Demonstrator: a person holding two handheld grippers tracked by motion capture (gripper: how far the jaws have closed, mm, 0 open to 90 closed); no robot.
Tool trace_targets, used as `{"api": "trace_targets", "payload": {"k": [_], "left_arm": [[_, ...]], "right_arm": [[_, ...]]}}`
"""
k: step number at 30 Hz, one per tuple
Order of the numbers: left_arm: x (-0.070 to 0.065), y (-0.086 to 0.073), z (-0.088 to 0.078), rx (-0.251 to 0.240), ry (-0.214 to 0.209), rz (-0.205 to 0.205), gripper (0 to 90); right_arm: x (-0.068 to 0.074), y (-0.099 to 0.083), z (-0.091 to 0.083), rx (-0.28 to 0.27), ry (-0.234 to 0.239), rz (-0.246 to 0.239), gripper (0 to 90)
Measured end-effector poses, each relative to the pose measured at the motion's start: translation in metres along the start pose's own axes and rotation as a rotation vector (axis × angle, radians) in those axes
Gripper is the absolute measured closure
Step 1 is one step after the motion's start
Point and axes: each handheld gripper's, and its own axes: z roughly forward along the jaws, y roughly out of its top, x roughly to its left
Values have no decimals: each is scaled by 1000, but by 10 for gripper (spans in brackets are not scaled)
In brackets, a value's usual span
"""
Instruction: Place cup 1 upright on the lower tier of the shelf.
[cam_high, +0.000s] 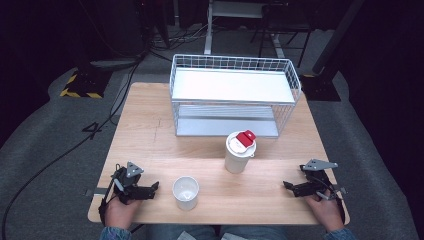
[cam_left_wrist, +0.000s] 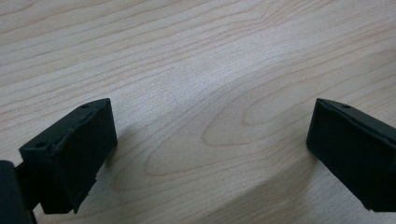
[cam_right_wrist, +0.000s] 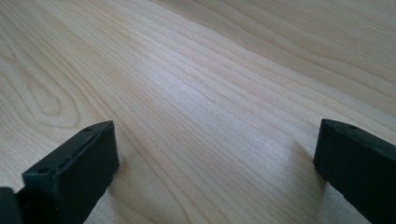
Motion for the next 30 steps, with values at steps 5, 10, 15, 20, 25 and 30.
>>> {"api": "trace_targets", "payload": {"k": [5, 10, 15, 20, 25, 30], "left_arm": [[0, 0, 0, 1, 0, -2, 22], [0, 0, 0, 3, -6, 1, 21], [2, -1, -6, -32, -41, -13, 155], [-2, 1, -13, -55, -45, -22, 144], [-12, 2, -32, -125, -48, 1, 134], [-20, 2, -52, -204, -61, 4, 135]], "right_arm": [[0, 0, 0, 0, 0, 0, 2], [1, 0, 0, 1, -6, 4, 2], [1, 0, 0, 1, -5, 4, 2], [1, 0, 0, 1, -5, 4, 2], [1, 0, 0, 1, -5, 4, 2], [1, 0, 0, 1, -5, 4, 2]]}}
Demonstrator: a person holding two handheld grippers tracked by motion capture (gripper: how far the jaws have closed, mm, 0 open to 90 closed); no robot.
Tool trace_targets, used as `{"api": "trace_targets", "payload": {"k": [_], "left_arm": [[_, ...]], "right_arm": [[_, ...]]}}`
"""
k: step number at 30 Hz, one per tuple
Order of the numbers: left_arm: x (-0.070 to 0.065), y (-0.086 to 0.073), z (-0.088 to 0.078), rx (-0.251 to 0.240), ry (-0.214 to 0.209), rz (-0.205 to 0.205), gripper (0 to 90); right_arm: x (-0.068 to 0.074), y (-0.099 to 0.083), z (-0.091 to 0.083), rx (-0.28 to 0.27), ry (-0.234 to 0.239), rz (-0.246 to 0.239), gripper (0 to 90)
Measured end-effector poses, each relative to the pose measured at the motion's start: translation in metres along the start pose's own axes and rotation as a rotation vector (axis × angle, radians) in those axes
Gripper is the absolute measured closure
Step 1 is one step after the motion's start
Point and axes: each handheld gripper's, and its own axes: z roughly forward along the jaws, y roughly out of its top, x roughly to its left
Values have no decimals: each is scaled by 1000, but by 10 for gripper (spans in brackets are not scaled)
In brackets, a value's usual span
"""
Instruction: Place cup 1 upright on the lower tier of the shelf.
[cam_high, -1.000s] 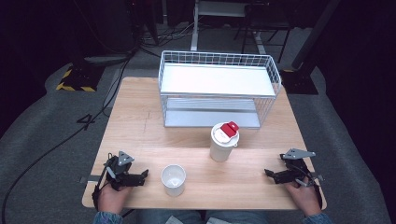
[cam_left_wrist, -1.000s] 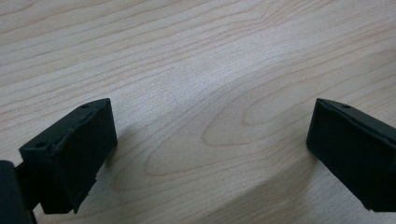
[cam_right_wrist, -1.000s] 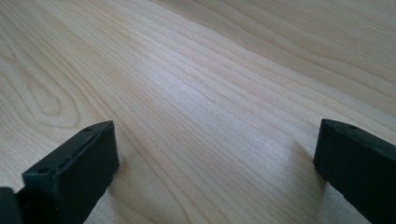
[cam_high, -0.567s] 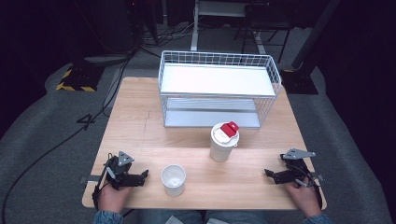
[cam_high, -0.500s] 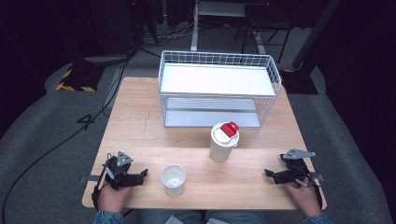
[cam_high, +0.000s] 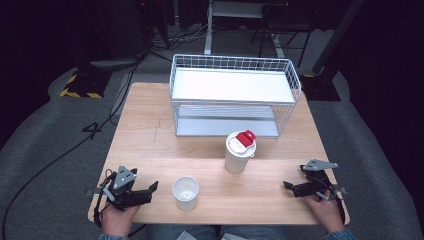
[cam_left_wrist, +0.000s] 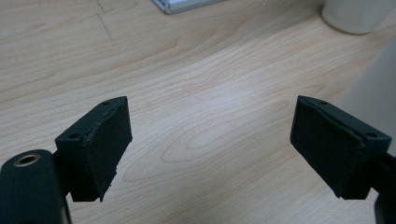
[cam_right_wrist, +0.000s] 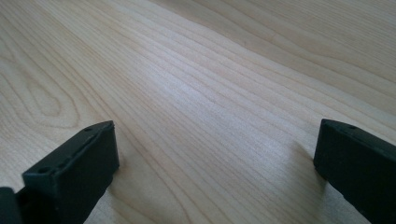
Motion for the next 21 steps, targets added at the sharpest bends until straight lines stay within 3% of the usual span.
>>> {"api": "trace_targets", "payload": {"k": [5, 13, 21], "left_arm": [[-8, -3, -18, -56, -17, -6, 134], [-15, -3, -30, -100, -39, 4, 138], [-23, -3, -39, -125, -89, 48, 132]], "right_arm": [[0, 0, 0, 0, 0, 0, 2], [0, 0, 0, 0, 0, 0, 2], [0, 0, 0, 0, 0, 0, 2]]}}
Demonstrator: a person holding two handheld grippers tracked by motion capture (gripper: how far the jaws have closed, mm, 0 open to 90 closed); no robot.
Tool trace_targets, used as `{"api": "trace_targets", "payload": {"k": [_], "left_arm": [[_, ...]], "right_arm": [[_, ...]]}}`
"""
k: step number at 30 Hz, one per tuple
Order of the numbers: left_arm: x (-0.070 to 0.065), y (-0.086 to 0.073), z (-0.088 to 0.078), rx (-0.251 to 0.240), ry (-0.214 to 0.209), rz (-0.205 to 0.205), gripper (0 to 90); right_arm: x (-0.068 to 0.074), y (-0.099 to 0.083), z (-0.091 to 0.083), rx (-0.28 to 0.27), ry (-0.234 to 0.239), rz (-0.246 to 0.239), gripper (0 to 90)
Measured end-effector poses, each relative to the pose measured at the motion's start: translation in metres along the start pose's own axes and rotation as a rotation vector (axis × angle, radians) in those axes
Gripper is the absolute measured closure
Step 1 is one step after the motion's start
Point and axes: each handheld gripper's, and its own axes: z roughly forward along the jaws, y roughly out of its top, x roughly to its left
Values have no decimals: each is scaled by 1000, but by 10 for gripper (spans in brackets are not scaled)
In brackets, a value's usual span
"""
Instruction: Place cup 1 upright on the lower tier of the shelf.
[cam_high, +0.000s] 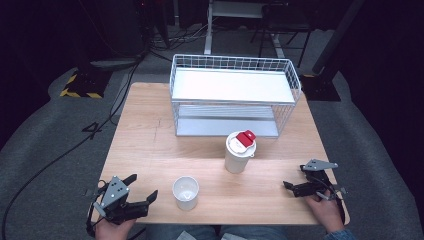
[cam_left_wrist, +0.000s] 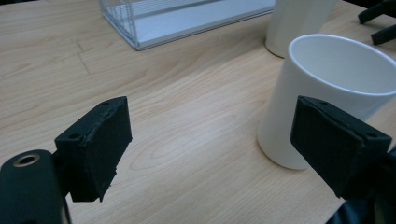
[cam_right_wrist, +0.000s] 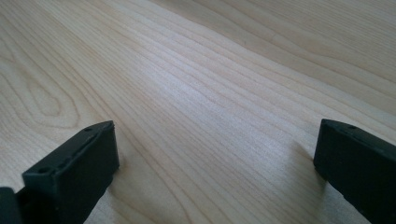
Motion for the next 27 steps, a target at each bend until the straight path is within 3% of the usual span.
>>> {"api": "trace_targets", "payload": {"k": [13, 18, 27], "left_arm": [[-27, -1, 9, -1, -100, 59, 87], [-34, -2, 17, -18, -138, 56, 80], [-44, -3, 32, 10, -172, 60, 69]], "right_arm": [[0, 0, 0, 0, 0, 0, 2], [0, 0, 0, 0, 0, 0, 2], [0, 0, 0, 0, -1, 0, 2]]}}
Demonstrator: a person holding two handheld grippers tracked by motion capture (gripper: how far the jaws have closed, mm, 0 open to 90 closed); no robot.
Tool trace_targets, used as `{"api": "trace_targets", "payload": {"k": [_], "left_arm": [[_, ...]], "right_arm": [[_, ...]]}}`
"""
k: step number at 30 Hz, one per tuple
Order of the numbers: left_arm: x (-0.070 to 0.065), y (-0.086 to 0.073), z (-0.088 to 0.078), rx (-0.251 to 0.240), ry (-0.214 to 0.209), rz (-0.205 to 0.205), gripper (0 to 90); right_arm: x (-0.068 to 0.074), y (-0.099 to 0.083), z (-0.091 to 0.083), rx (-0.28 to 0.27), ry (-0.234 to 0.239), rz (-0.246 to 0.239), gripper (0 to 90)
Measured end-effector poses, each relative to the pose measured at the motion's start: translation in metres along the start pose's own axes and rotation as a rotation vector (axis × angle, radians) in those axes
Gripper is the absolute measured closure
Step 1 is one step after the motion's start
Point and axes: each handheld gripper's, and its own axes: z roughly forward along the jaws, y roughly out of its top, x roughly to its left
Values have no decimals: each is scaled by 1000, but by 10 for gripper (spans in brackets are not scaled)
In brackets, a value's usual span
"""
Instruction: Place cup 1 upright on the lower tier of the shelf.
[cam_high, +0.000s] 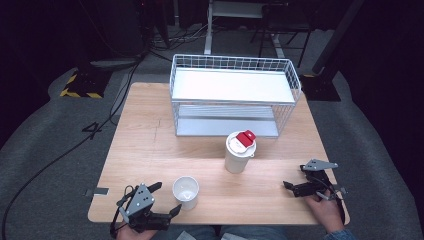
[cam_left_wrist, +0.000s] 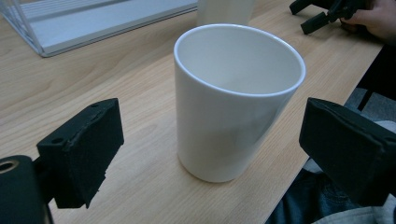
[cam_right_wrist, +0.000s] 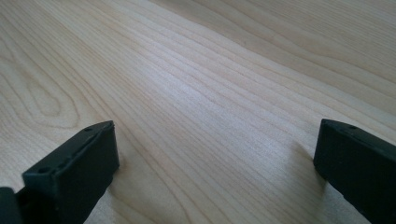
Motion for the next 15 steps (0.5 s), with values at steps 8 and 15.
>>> {"api": "trace_targets", "payload": {"k": [8, 15], "left_arm": [[-1, -3, 15, 37, -12, 10, 53], [-3, -3, 29, 55, -26, 11, 47]], "right_arm": [[0, 0, 0, 0, 0, 1, 2], [0, 0, 0, 0, 0, 0, 2]]}}
